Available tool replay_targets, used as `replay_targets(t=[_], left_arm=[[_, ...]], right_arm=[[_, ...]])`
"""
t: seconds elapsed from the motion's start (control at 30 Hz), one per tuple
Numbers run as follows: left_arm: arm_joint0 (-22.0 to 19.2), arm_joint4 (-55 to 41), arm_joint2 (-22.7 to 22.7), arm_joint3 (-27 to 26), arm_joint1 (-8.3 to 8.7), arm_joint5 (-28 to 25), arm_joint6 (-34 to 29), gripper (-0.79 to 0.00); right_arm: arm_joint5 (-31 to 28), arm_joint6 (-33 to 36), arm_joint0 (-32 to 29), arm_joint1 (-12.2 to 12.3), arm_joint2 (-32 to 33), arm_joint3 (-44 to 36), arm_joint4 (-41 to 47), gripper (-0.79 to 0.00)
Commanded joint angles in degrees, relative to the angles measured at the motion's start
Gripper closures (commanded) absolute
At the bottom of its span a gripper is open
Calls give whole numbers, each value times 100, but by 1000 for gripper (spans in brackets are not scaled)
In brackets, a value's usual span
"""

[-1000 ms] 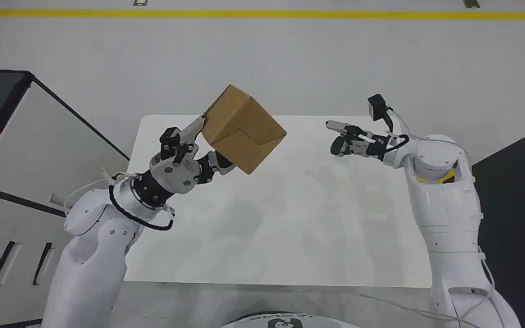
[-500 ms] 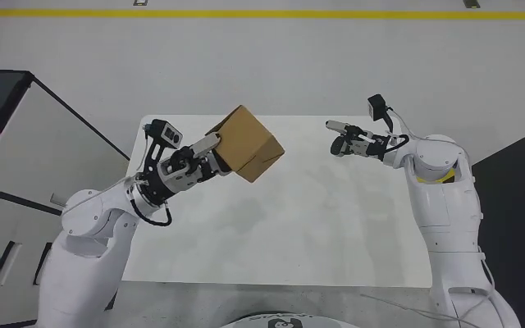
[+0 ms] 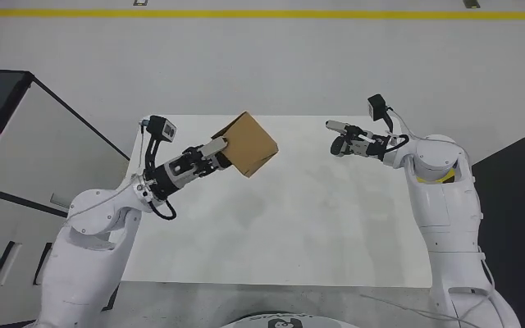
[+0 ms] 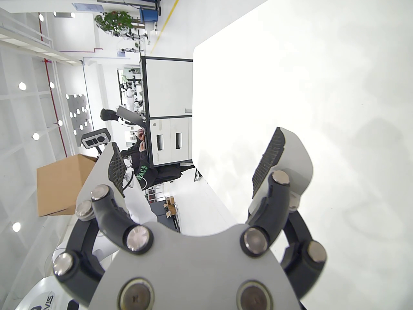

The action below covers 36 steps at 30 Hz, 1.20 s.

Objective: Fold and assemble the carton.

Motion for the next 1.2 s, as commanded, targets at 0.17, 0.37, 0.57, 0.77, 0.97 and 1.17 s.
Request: replay_targets(t=[0.17, 0.37, 0.57, 0.77, 0.97, 1.17], left_arm=[[-75, 230, 228, 179, -15, -658, -160, 0], [-69, 261, 226, 198, -15, -643, -130, 0], [-51, 1147, 305, 304, 5, -1363, -148, 0], [-96, 1967, 368, 487, 24, -2118, -136, 0], [-96, 1967, 368, 487, 24, -2118, -136, 0], [-86, 2818, 515, 615, 34, -2324, -29, 0]], right_arm=[[0, 0, 0, 0, 0, 0, 0, -785], [0, 0, 0, 0, 0, 0, 0, -785], [0, 0, 0, 0, 0, 0, 0, -785], [0, 0, 0, 0, 0, 0, 0, -785], [0, 0, 0, 0, 0, 0, 0, -785], [0, 0, 0, 0, 0, 0, 0, -785]])
